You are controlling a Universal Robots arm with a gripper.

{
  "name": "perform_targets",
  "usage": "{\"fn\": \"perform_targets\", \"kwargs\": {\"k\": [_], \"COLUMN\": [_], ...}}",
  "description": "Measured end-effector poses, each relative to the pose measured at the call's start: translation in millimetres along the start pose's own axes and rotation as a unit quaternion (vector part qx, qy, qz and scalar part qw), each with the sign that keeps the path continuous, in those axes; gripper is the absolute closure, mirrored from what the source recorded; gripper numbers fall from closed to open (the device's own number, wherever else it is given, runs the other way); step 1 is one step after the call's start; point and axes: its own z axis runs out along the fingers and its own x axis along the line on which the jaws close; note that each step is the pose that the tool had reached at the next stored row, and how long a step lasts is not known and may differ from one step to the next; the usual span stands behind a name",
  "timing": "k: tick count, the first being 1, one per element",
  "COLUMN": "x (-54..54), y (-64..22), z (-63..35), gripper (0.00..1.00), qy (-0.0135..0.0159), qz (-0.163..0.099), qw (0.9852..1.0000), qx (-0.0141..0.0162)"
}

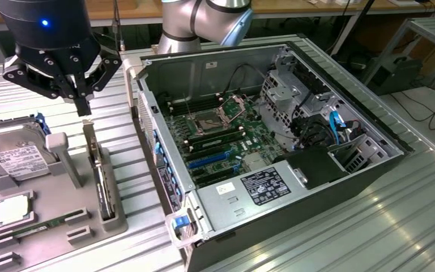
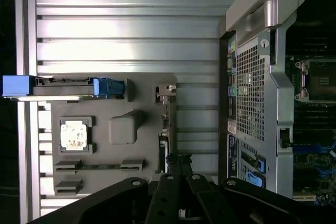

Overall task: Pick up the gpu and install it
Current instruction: 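Pick up the gpu and move the gpu toward the slot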

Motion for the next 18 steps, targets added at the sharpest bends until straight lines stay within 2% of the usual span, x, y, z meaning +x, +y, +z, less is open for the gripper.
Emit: {"fn": "perform_targets", "kwargs": {"k": [4,5,6,8,9,11,12,14,15,16,18], "x": [0.0,0.0,0.0,0.0,0.0,0.0,0.0,0.0,0.0,0.0,0.0], "y": [0.0,0.0,0.0,0.0,0.0,0.0,0.0,0.0,-1.0,-2.3,-6.2], "z": [0.0,0.0,0.0,0.0,0.0,0.0,0.0,0.0,0.0,-0.1,-0.3], "gripper": [0.89,0.83,0.83,0.7,0.7,0.58,0.58,0.46,0.46,0.4,0.4], "qy": [0.0,0.0,0.0,0.0,0.0,0.0,0.0,0.0,0.0,0.0,0.0001], "qz": [0.0,0.0,0.0,0.0,0.0,0.0,0.0,0.0,0.0,0.0,0.0], "qw": [1.0,1.0,1.0,1.0,1.0,1.0,1.0,1.0,1.0,1.0,1.0], "qx": [0.0,0.0,0.0,0.0,0.0,0.0,0.0,0.0,0.0,0.0,0.0]}}
